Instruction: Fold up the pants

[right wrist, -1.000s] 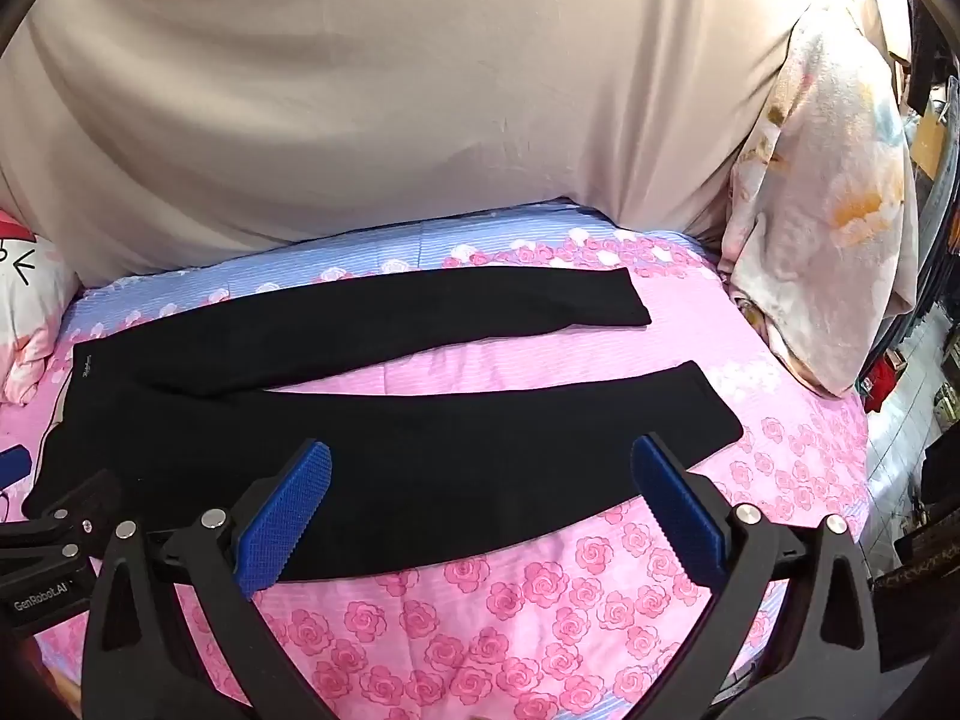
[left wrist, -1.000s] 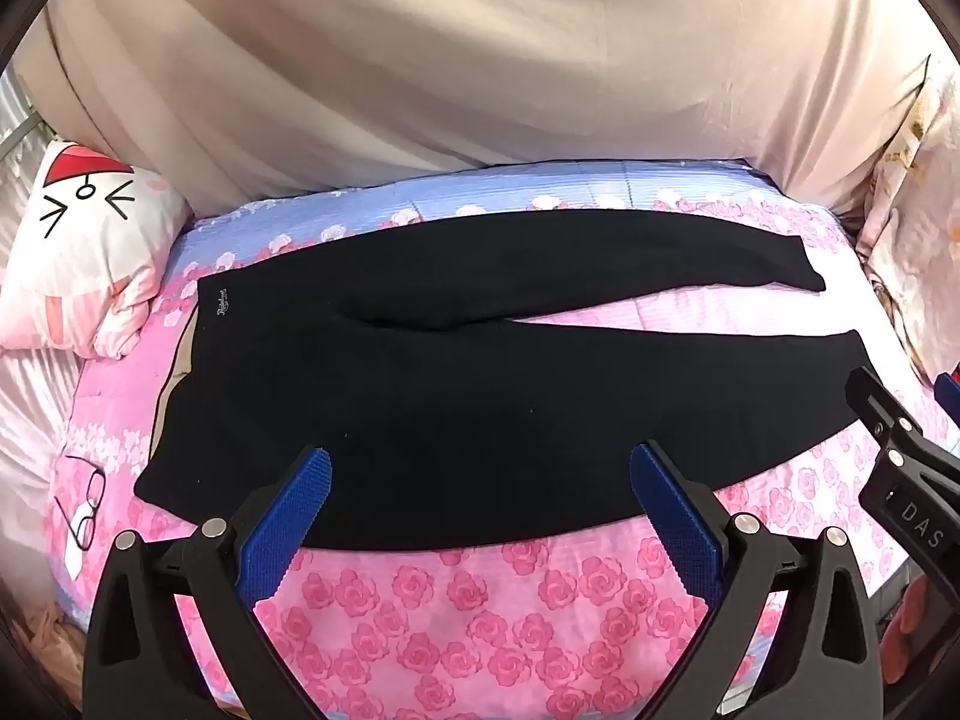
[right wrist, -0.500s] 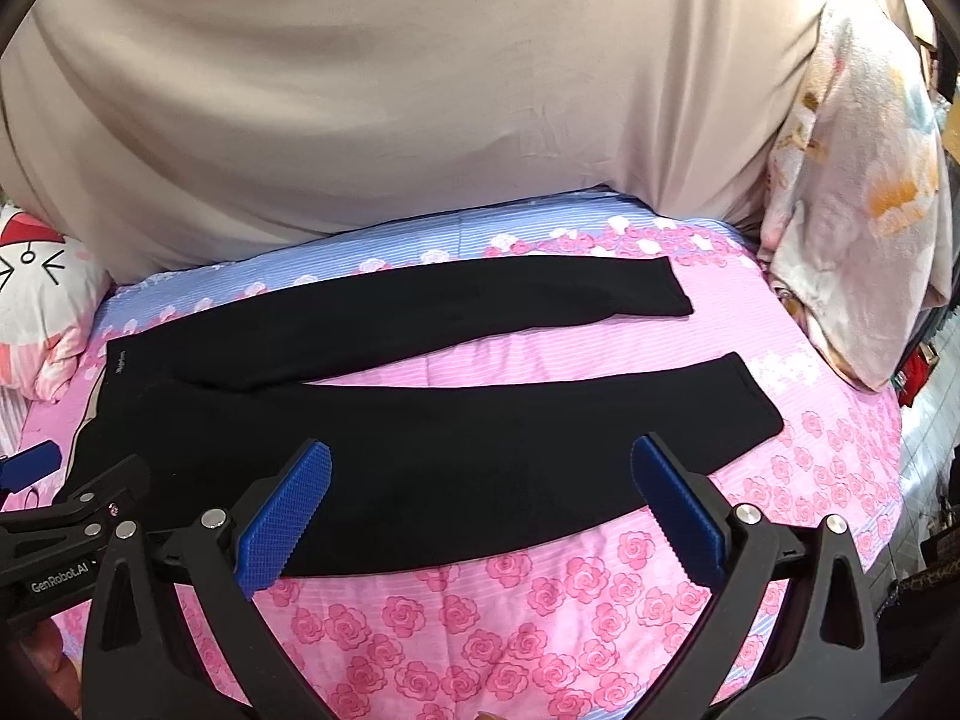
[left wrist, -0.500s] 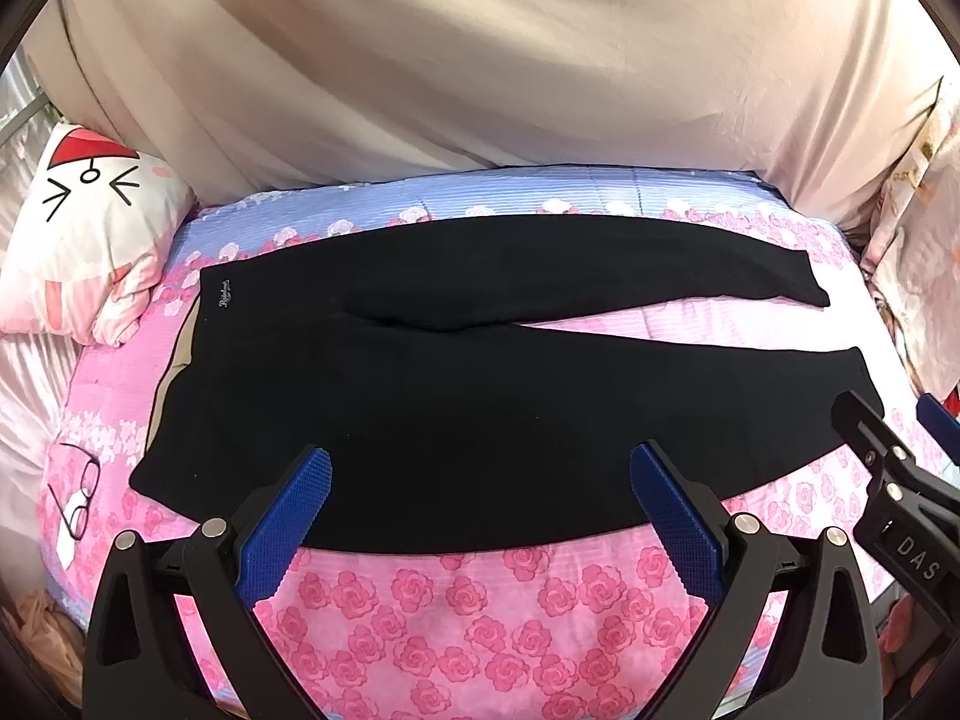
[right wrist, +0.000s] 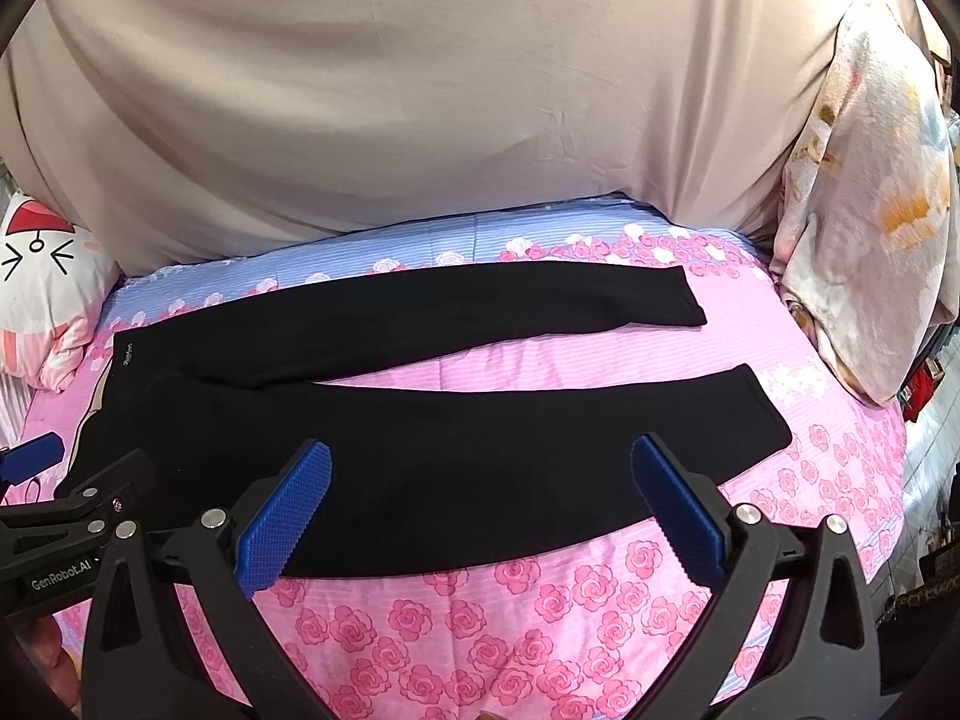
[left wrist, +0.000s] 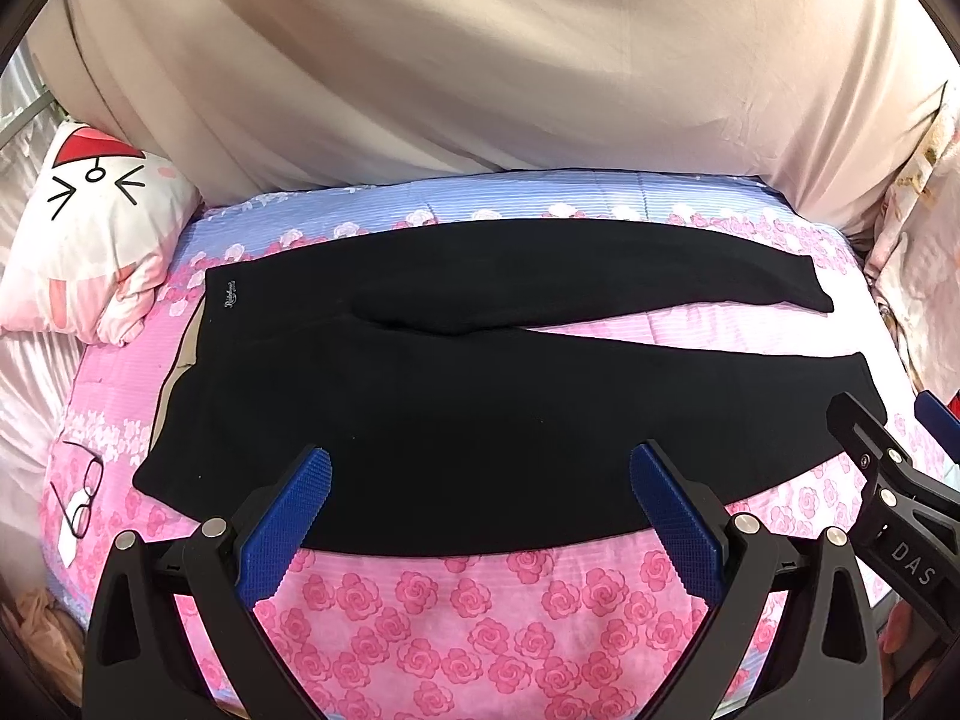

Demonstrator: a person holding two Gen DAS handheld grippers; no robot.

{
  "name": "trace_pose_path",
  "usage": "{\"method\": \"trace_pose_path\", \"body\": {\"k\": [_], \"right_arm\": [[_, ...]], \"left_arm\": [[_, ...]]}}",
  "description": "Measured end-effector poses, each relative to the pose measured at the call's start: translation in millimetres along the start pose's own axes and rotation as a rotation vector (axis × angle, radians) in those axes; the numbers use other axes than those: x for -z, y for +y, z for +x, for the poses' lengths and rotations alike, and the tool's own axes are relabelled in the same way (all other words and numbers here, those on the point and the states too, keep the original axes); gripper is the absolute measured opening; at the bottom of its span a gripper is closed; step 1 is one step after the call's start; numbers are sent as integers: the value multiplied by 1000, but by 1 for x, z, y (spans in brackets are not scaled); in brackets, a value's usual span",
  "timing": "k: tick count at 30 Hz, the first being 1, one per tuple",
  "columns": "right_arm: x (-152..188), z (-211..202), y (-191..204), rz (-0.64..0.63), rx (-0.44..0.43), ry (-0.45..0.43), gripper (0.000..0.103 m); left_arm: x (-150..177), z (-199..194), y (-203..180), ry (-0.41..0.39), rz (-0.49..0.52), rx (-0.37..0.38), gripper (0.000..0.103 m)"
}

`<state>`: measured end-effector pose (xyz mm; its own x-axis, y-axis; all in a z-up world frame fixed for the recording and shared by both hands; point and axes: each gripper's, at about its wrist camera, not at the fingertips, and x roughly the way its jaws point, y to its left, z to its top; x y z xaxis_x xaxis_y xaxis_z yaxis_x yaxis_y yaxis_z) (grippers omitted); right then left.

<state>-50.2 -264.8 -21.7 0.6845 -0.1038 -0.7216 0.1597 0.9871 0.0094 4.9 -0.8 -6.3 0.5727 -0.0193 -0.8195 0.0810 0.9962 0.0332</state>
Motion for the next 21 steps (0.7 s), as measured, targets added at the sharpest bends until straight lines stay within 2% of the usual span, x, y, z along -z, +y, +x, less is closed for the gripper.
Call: {"method": "trace_pose_path", "body": {"k": [21], "right_arm": [[-3, 7, 4, -12, -17, 3, 98]], "left_arm": [[-2, 3, 4, -4, -9, -11, 98]]}}
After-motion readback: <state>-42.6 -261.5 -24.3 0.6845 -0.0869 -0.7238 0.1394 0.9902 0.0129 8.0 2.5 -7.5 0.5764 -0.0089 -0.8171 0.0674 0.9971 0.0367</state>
